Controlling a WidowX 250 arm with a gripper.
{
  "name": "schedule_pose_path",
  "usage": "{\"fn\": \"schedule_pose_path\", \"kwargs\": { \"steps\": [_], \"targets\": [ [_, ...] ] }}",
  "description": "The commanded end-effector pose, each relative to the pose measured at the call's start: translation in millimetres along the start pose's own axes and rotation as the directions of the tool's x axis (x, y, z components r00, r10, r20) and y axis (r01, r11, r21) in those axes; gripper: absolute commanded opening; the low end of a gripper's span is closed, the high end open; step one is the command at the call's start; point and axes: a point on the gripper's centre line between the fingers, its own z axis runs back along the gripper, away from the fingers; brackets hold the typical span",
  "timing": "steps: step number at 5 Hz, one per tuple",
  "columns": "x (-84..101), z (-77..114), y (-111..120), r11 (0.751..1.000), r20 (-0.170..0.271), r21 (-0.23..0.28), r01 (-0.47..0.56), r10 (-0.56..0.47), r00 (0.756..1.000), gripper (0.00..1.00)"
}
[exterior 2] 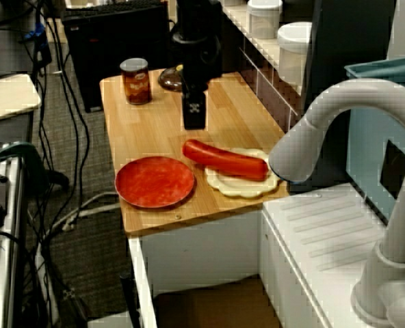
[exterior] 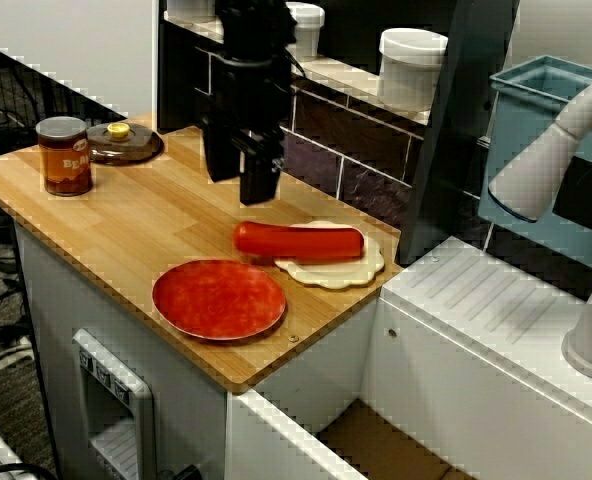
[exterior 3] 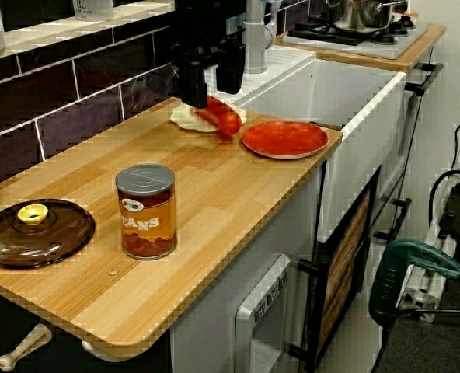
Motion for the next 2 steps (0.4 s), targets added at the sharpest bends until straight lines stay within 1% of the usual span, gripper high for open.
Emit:
{"fn": "schedule_pose_path", "kwargs": {
  "steps": [1,2],
  "targets": [
    [-28.0,25.4,51,0.998,0.091,0.059,-0.015,0.009,0.996,1.00],
    [-39.8,24.5,77,0.995,0.092,0.100,0.000,-0.009,0.996,1.00]
  ]
}}
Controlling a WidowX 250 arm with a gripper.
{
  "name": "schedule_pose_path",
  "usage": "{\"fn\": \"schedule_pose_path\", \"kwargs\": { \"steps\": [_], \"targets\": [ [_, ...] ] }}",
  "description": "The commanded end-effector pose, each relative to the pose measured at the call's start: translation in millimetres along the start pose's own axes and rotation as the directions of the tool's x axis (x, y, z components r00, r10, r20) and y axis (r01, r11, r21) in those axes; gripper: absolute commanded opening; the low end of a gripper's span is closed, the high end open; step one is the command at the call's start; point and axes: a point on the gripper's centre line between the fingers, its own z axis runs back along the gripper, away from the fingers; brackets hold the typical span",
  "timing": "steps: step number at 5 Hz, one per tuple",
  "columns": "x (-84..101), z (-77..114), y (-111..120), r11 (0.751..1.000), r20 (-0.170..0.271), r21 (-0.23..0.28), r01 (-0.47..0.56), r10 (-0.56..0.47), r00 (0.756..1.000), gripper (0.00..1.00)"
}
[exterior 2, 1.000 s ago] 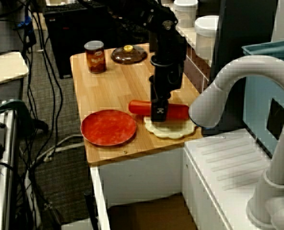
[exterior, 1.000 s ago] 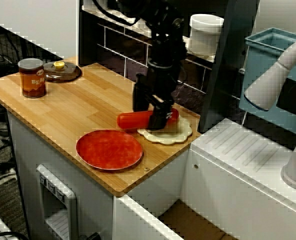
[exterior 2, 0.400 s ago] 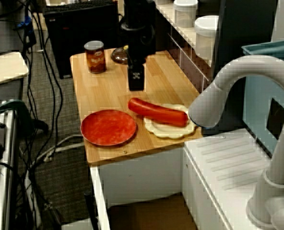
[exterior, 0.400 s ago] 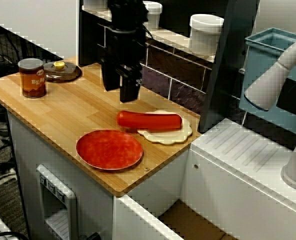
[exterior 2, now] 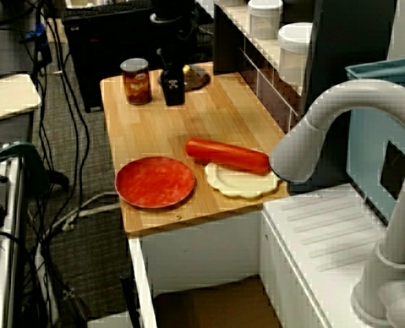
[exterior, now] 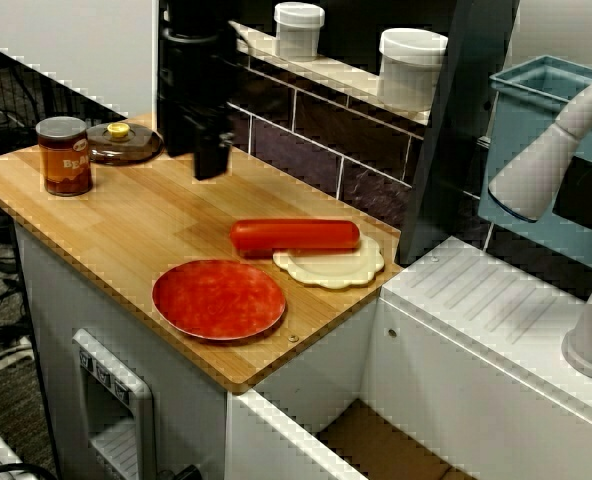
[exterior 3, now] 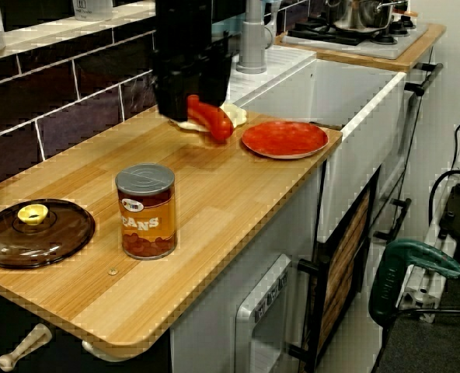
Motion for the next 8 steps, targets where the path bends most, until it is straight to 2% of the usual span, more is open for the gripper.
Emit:
{"fn": "schedule_pose_path", "kwargs": {
  "steps": [1,2,3,4,6,8],
  "targets": [
    [-21.2,12.2,45,0.994,0.041,0.096,0.051,-0.055,0.998,1.00],
    [-25.6,12.8,52,0.993,0.015,0.096,0.069,-0.071,0.997,1.00],
    [-31.9,21.7,65,0.992,0.001,0.101,0.081,-0.082,0.997,1.00],
    [-37.9,27.9,79,0.991,-0.011,0.081,0.107,-0.106,0.994,1.00],
    [-47.6,37.1,96,0.990,-0.010,0.076,0.117,-0.116,0.993,1.00],
    [-56.9,34.4,110,0.990,0.002,0.088,0.113,-0.113,0.994,1.00]
  ]
}}
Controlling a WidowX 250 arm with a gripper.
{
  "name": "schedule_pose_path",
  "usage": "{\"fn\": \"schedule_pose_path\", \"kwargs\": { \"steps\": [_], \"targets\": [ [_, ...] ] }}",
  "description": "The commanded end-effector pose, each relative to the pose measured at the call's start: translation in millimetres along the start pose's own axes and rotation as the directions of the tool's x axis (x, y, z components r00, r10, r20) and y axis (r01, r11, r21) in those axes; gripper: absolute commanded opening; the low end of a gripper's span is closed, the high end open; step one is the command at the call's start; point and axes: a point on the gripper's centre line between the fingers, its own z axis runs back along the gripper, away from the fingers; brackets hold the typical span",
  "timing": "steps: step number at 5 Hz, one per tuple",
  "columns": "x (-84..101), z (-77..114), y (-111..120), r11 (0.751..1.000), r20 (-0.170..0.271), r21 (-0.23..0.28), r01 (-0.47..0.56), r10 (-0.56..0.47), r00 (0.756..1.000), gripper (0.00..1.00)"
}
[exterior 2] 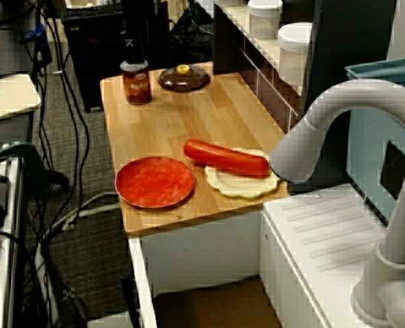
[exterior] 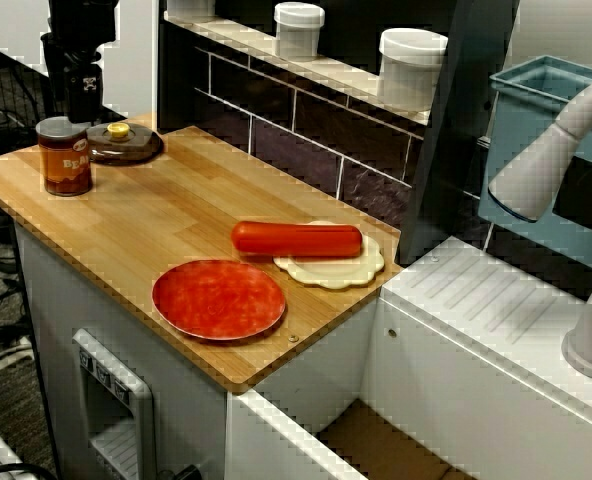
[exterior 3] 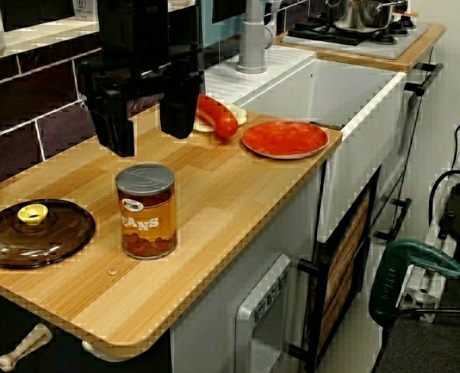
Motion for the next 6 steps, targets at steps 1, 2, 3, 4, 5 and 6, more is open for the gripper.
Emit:
{"fn": "schedule_pose_path", "kwargs": {
  "steps": [1,2,3,4,5,6],
  "targets": [
    [-16.9,8.4,20,0.999,0.037,0.034,-0.016,0.014,0.999,1.00],
    [-19.7,2.6,21,0.999,0.031,0.039,-0.027,0.026,0.999,1.00],
    [-19.3,3.5,24,0.999,0.031,0.039,-0.022,0.021,0.999,1.00],
    [-22.4,6.8,36,0.998,0.013,0.065,0.010,-0.010,1.000,1.00],
    [-25.3,11.8,43,0.995,-0.009,0.072,0.066,-0.065,0.998,1.00],
    [-28.5,10.1,46,0.990,-0.038,0.086,0.111,-0.108,0.993,1.00]
  ]
}}
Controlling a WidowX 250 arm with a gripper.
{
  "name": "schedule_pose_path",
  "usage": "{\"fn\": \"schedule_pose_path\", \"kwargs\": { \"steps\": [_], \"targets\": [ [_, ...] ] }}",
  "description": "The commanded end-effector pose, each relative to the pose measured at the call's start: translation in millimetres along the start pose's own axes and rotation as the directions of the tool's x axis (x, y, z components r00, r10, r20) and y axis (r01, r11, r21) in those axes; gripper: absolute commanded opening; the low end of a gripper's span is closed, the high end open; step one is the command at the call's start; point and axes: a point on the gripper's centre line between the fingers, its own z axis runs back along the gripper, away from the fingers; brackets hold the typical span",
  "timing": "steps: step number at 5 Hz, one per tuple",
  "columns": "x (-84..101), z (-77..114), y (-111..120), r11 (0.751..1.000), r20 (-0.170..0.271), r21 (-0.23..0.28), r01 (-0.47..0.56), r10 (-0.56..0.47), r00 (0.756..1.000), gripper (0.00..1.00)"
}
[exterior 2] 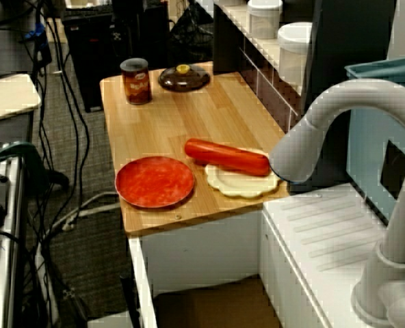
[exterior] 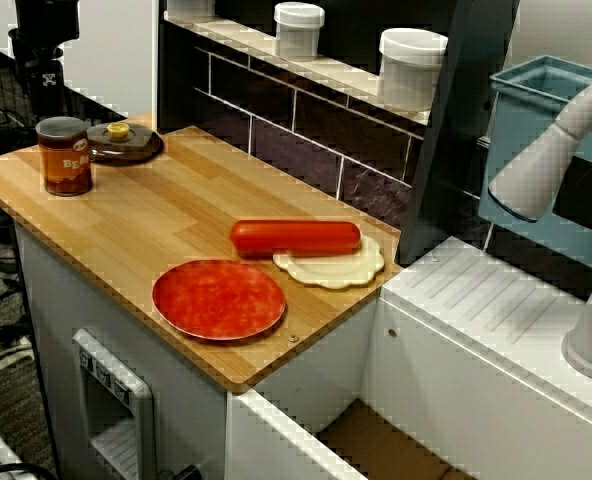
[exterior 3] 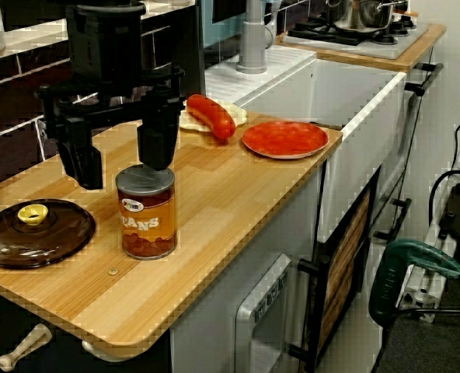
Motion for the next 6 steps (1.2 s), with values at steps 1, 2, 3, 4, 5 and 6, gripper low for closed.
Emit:
{"fn": "schedule_pose_path", "kwargs": {
  "steps": [1,2,3,4,5,6],
  "targets": [
    [-11.6,9.7,8,0.990,-0.056,0.096,0.099,-0.094,0.994,1.00],
    [-16.2,4.5,9,0.984,-0.090,0.104,0.148,-0.139,0.986,1.00],
    [-18.0,-4.7,13,0.980,-0.123,0.096,0.175,-0.163,0.979,1.00],
    [-21.8,-16.1,11,0.976,-0.142,0.087,0.198,-0.184,0.972,1.00],
    [-21.4,-25.2,13,0.971,-0.158,0.062,0.232,-0.220,0.963,1.00],
    [-18.7,-31.4,14,0.969,-0.164,0.009,0.247,-0.242,0.956,1.00]
  ]
}}
